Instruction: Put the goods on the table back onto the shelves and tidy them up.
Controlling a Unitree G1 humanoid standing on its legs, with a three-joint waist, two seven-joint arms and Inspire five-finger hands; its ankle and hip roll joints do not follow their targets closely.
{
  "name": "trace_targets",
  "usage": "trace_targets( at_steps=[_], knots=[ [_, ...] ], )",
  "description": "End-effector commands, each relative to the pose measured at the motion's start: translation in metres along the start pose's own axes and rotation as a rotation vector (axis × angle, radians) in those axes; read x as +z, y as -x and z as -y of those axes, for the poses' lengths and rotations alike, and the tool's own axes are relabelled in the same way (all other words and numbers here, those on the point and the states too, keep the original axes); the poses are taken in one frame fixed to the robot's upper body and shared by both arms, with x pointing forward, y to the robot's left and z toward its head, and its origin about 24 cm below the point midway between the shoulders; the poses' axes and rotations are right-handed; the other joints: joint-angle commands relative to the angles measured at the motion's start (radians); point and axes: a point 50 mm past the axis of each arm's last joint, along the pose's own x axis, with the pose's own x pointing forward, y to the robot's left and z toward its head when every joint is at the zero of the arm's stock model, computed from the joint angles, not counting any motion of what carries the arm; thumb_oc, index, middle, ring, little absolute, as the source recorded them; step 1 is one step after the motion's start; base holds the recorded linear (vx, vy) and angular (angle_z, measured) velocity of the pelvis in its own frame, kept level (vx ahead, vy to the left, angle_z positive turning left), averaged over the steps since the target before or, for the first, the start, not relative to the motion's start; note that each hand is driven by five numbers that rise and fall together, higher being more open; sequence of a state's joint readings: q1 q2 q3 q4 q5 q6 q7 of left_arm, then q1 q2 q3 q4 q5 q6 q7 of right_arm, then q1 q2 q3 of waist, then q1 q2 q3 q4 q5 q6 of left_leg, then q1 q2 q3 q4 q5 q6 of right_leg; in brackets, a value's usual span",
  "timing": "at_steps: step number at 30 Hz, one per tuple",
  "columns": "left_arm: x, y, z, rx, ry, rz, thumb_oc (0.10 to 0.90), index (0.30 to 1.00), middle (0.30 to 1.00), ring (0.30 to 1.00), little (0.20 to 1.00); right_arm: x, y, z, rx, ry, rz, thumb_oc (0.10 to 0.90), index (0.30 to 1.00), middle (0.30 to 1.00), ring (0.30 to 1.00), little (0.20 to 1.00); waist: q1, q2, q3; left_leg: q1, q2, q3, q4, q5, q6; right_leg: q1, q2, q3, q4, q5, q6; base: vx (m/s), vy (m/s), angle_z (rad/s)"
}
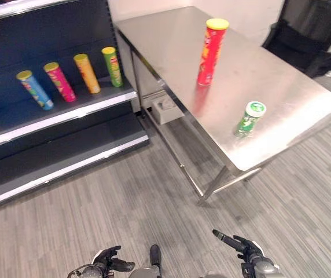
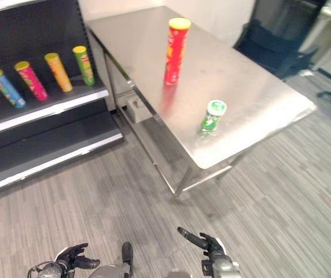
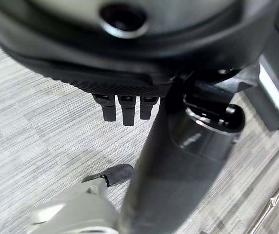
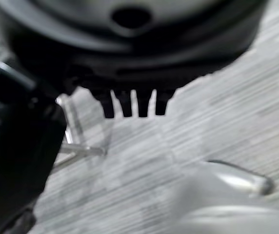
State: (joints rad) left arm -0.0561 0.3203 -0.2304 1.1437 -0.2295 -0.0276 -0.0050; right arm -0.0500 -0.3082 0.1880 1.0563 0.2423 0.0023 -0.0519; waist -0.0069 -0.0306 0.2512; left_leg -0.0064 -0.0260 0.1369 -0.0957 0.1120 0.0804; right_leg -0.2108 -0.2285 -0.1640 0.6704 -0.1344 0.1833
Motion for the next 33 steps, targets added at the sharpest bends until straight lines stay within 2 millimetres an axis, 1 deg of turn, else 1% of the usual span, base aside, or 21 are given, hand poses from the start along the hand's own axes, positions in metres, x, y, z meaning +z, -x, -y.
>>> trace_targets(
  at_steps=[1, 3, 4, 5, 7, 10, 12, 13, 14, 15, 16, 17, 19, 20, 21, 22, 23, 24, 25, 29, 33],
  knots=[
    [0.018, -0.001, 0.001, 0.008, -0.002, 0.080, 0.800, 0.900, 0.900, 0.900, 0.900, 0.013, 0.000, 0.031, -0.088, 0.001, 0.057, 0.800, 0.900, 0.900, 0.900, 0.900, 0.018, 0.041, 0.006, 0.049, 0.053, -0.002, 0.022, -0.092, -0.090, 0.088, 0.012, -0.039, -0.385, 0.190, -0.010, 0.13, -0.081, 0.23],
    [0.024, -0.002, -0.002, 0.017, -0.009, 0.090, 0.800, 0.900, 0.900, 0.900, 0.900, 0.006, 0.001, 0.036, -0.108, -0.005, 0.020, 0.800, 0.900, 0.900, 0.900, 0.900, 0.005, 0.027, 0.000, 0.052, 0.047, -0.010, 0.019, -0.105, -0.104, 0.103, 0.020, -0.046, -0.565, 0.210, -0.009, 0.13, -0.108, 0.14],
    [0.021, -0.002, -0.004, 0.017, -0.017, 0.080, 0.800, 0.900, 0.900, 0.900, 0.900, 0.000, 0.001, 0.035, -0.101, 0.000, -0.004, 0.800, 0.900, 0.900, 0.900, 0.900, 0.003, 0.015, -0.013, 0.053, 0.039, -0.018, 0.021, -0.112, -0.106, 0.131, 0.024, -0.028, -0.645, 0.217, -0.001, 0.24, -0.167, 0.02],
    [0.018, -0.002, -0.003, 0.014, -0.002, 0.073, 0.800, 0.900, 0.900, 0.900, 0.900, -0.010, 0.002, 0.035, -0.106, -0.006, -0.038, 0.800, 0.900, 0.900, 0.900, 0.900, 0.008, 0.000, -0.035, 0.066, 0.040, -0.016, 0.019, -0.112, -0.109, 0.160, 0.034, -0.027, -0.682, 0.235, -0.001, 0.18, -0.119, 0.08],
    [0.016, -0.002, 0.000, 0.011, 0.005, 0.072, 0.800, 0.900, 0.900, 0.900, 0.900, -0.012, 0.003, 0.038, -0.116, -0.021, -0.037, 0.800, 0.900, 0.900, 0.900, 0.900, 0.006, -0.003, -0.049, 0.070, 0.050, -0.020, 0.019, -0.110, -0.118, 0.189, 0.046, -0.039, -0.727, 0.256, -0.003, 0.17, -0.141, 0.28],
    [0.015, -0.002, 0.004, 0.000, 0.000, 0.070, 0.800, 0.900, 0.900, 0.900, 0.900, -0.010, 0.005, 0.048, -0.163, -0.057, -0.019, 0.800, 0.900, 0.900, 0.900, 0.900, -0.005, -0.006, -0.061, 0.073, 0.072, -0.021, 0.020, -0.111, -0.134, 0.215, 0.064, -0.048, -0.758, 0.252, -0.008, 0.12, -0.138, 0.20],
    [0.013, 0.000, 0.004, 0.005, 0.019, 0.080, 0.800, 0.900, 0.900, 0.900, 0.900, 0.007, 0.012, 0.079, -0.284, -0.170, 0.088, 0.800, 0.900, 0.900, 0.900, 0.900, -0.020, -0.003, -0.073, 0.091, 0.090, -0.013, 0.014, -0.113, -0.147, 0.232, 0.073, -0.052, -0.758, 0.236, -0.009, 0.14, -0.091, -0.02],
    [0.013, 0.001, 0.003, 0.006, 0.019, 0.091, 0.800, 0.900, 0.900, 0.900, 0.900, 0.016, 0.021, 0.101, -0.362, -0.194, 0.159, 0.800, 0.900, 0.900, 0.900, 0.900, -0.025, 0.000, -0.078, 0.102, 0.097, -0.011, 0.010, -0.116, -0.151, 0.238, 0.076, -0.054, -0.758, 0.230, -0.008, 0.08, -0.035, -0.06],
    [0.013, 0.001, 0.003, 0.006, 0.018, 0.091, 0.800, 0.900, 0.900, 0.900, 0.900, 0.016, 0.021, 0.101, -0.362, -0.194, 0.158, 0.800, 0.900, 0.900, 0.900, 0.900, -0.025, 0.000, -0.078, 0.102, 0.097, -0.011, 0.009, -0.116, -0.151, 0.239, 0.076, -0.054, -0.758, 0.230, -0.008, 0.12, -0.026, -0.04],
    [0.008, 0.003, 0.007, -0.008, 0.017, 0.091, 0.800, 0.900, 0.900, 0.900, 0.900, 0.035, 0.041, 0.135, -0.485, -0.162, 0.285, 0.800, 0.900, 0.900, 0.900, 0.900, -0.037, 0.006, -0.086, 0.115, 0.102, -0.006, 0.008, -0.123, -0.155, 0.252, 0.079, -0.058, -0.758, 0.221, -0.006, 0.12, -0.019, -0.04],
    [0.004, 0.003, 0.008, -0.013, 0.010, 0.081, 0.800, 0.900, 0.900, 0.900, 0.900, 0.053, 0.055, 0.158, -0.564, -0.115, 0.372, 0.800, 0.900, 0.900, 0.900, 0.900, -0.042, 0.009, -0.086, 0.127, 0.107, -0.003, 0.008, -0.130, -0.159, 0.262, 0.082, -0.060, -0.758, 0.214, -0.005, 0.12, -0.022, 0.00],
    [0.003, 0.003, 0.010, -0.019, 0.004, 0.080, 0.800, 0.900, 0.900, 0.900, 0.900, 0.065, 0.064, 0.169, -0.609, -0.085, 0.425, 0.800, 0.900, 0.900, 0.900, 0.900, -0.045, 0.011, -0.091, 0.125, 0.107, -0.001, 0.008, -0.129, -0.159, 0.259, 0.081, -0.060, -0.758, 0.214, -0.005, 0.07, -0.022, 0.03],
    [0.001, 0.004, 0.011, -0.026, -0.007, 0.074, 0.800, 0.900, 0.900, 0.900, 0.900, 0.108, 0.094, 0.194, -0.704, -0.008, 0.621, 0.800, 0.900, 0.900, 0.900, 0.900, -0.052, 0.015, -0.093, 0.129, 0.110, 0.006, 0.008, -0.133, -0.162, 0.260, 0.084, -0.057, -0.758, 0.209, -0.006, 0.04, -0.013, -0.02],
    [0.001, 0.004, 0.012, -0.028, -0.008, 0.074, 0.800, 0.900, 0.900, 0.900, 0.900, 0.108, 0.095, 0.194, -0.706, -0.007, 0.620, 0.800, 0.900, 0.900, 0.900, 0.900, -0.051, 0.016, -0.093, 0.130, 0.111, 0.006, 0.008, -0.133, -0.162, 0.260, 0.085, -0.057, -0.758, 0.208, -0.006, 0.03, -0.021, -0.14],
    [-0.003, 0.004, 0.011, -0.029, -0.011, 0.063, 0.800, 0.900, 0.900, 0.900, 0.900, 0.150, 0.127, 0.202, -0.753, 0.041, 0.833, 0.800, 0.900, 0.900, 0.900, 0.900, -0.053, 0.020, -0.095, 0.133, 0.114, 0.010, 0.008, -0.136, -0.165, 0.264, 0.088, -0.055, -0.758, 0.204, -0.007, 0.02, -0.016, -0.14],
    [-0.003, 0.004, 0.012, -0.030, -0.012, 0.063, 0.800, 0.900, 0.900, 0.900, 0.900, 0.149, 0.127, 0.202, -0.755, 0.041, 0.832, 0.800, 0.900, 0.900, 0.900, 0.900, -0.052, 0.021, -0.096, 0.132, 0.114, 0.010, 0.008, -0.136, -0.165, 0.263, 0.088, -0.055, -0.758, 0.204, -0.007, 0.04, -0.037, -0.14],
    [-0.007, 0.005, 0.010, -0.026, -0.016, 0.053, 0.800, 0.900, 0.900, 0.900, 0.900, 0.184, 0.157, 0.201, -0.762, 0.100, 1.016, 0.800, 0.900, 0.900, 0.900, 0.900, -0.050, 0.024, -0.101, 0.134, 0.119, 0.014, 0.008, -0.137, -0.168, 0.265, 0.089, -0.055, -0.758, 0.199, -0.008, 0.04, -0.037, -0.12],
    [-0.008, 0.006, 0.008, -0.026, -0.020, 0.052, 0.800, 0.900, 0.900, 0.900, 0.900, 0.204, 0.177, 0.199, -0.751, 0.114, 1.141, 0.800, 0.900, 0.900, 0.900, 0.900, -0.046, 0.025, -0.106, 0.135, 0.122, 0.017, 0.008, -0.137, -0.170, 0.267, 0.090, -0.056, -0.758, 0.196, -0.009, 0.04, -0.047, -0.10],
    [-0.009, 0.006, 0.008, -0.029, -0.023, 0.052, 0.800, 0.900, 0.900, 0.900, 0.900, 0.211, 0.184, 0.197, -0.736, 0.112, 1.189, 0.800, 0.900, 0.900, 0.900, 0.900, -0.043, 0.027, -0.106, 0.134, 0.123, 0.017, 0.008, -0.136, -0.172, 0.269, 0.091, -0.059, -0.758, 0.195, -0.010, 0.03, -0.030, -0.06],
    [-0.013, 0.008, 0.008, -0.042, -0.031, 0.051, 0.800, 0.900, 0.900, 0.900, 0.900, 0.227, 0.196, 0.187, -0.669, 0.095, 1.299, 0.800, 0.900, 0.900, 0.900, 0.900, -0.029, 0.033, -0.111, 0.134, 0.127, 0.016, 0.008, -0.134, -0.175, 0.277, 0.092, -0.068, -0.758, 0.189, -0.013, 0.01, -0.014, 0.06],
    [-0.018, 0.010, 0.009, -0.054, -0.040, 0.044, 0.800, 0.900, 0.900, 0.900, 0.900, 0.238, 0.191, 0.177, -0.598, 0.171, 1.292, 0.800, 0.900, 0.900, 0.900, 0.900, -0.012, 0.033, -0.112, 0.133, 0.128, 0.012, 0.008, -0.131, -0.178, 0.284, 0.092, -0.078, -0.758, 0.187, -0.014, 0.01, -0.023, 0.16]
  ],
)
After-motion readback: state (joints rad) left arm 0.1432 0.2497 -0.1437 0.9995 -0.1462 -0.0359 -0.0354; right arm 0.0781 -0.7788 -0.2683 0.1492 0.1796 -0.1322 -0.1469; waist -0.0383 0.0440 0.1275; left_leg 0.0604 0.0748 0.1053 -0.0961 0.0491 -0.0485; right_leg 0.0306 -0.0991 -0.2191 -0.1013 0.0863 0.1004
